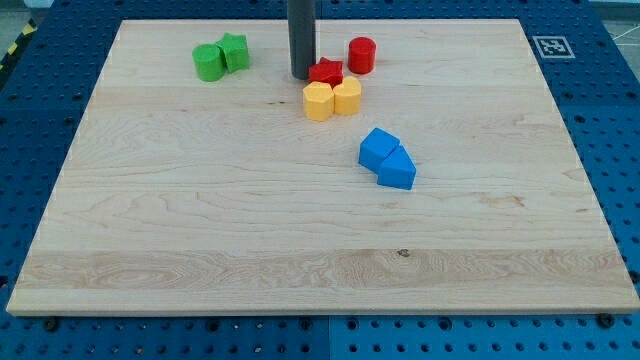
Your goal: Nudge the yellow hexagon down a bit
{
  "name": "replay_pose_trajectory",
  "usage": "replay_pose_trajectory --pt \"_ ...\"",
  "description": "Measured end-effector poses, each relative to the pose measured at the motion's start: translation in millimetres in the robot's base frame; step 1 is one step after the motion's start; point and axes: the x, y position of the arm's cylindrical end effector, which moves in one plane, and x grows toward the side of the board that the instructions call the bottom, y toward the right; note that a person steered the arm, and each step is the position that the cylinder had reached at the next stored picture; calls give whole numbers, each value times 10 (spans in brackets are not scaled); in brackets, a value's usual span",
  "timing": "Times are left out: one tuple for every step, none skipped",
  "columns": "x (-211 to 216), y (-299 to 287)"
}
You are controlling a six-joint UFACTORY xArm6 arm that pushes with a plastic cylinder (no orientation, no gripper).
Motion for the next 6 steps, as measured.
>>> replay_pose_trajectory --pt "5 350" --pt "5 344" --pt "115 109" --pt "209 15" --pt "173 20" --pt "399 244"
